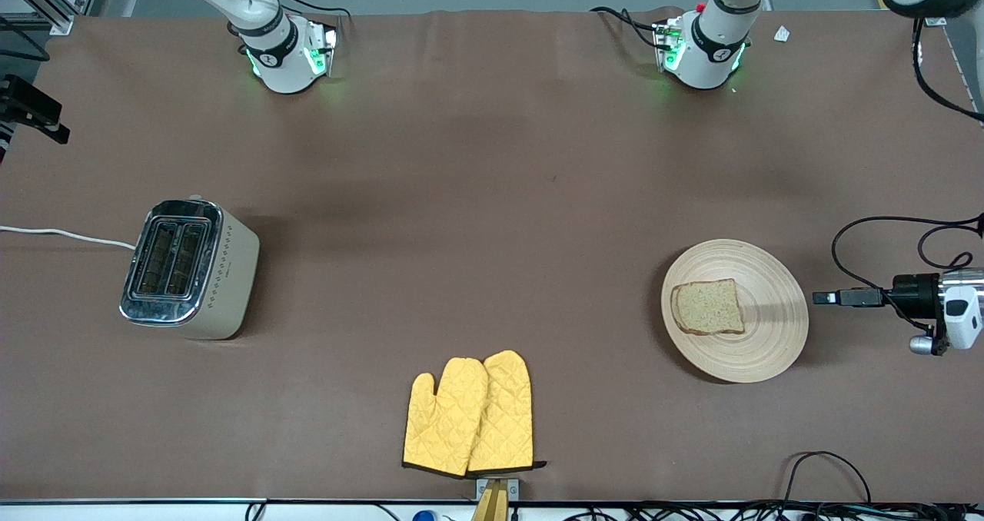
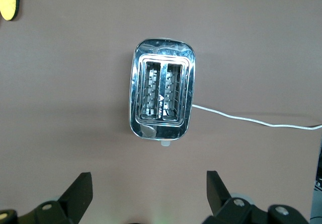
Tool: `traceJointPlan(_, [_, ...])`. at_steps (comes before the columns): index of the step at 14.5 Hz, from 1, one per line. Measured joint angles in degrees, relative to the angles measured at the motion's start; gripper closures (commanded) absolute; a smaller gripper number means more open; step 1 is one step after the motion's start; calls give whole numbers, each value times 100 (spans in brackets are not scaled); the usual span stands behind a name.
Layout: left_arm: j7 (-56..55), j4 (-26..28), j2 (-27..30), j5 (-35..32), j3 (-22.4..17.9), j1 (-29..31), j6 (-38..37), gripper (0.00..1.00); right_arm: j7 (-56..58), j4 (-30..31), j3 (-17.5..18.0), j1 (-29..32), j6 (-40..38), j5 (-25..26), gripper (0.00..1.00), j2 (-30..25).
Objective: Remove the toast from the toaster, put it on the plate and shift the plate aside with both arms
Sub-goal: 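Slide the plate with the left gripper away from the toaster, then open the left gripper and release the plate rim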
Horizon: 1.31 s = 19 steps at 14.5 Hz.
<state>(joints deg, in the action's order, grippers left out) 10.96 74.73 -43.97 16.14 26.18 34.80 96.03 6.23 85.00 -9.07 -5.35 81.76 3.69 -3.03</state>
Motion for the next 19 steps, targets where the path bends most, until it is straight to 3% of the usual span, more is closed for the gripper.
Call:
traceJointPlan(4, [-2142, 6, 884, -784, 632, -690, -31, 0, 0, -1, -12, 4, -16, 0, 0, 0])
traceJointPlan(8, [-3407, 21, 1321, -1605, 684, -1664, -30, 0, 1, -8, -3, 4, 6, 0, 0, -1])
traceJointPlan(11, [-3583, 22, 1625, -2017, 685, -2041, -29, 0, 1, -14, -10, 5, 11, 3, 0, -2])
traceJointPlan(19, [-3498, 24, 2253, -2111, 634, -2011, -307, 0, 1, -21, -15, 8, -34, 0, 0, -2])
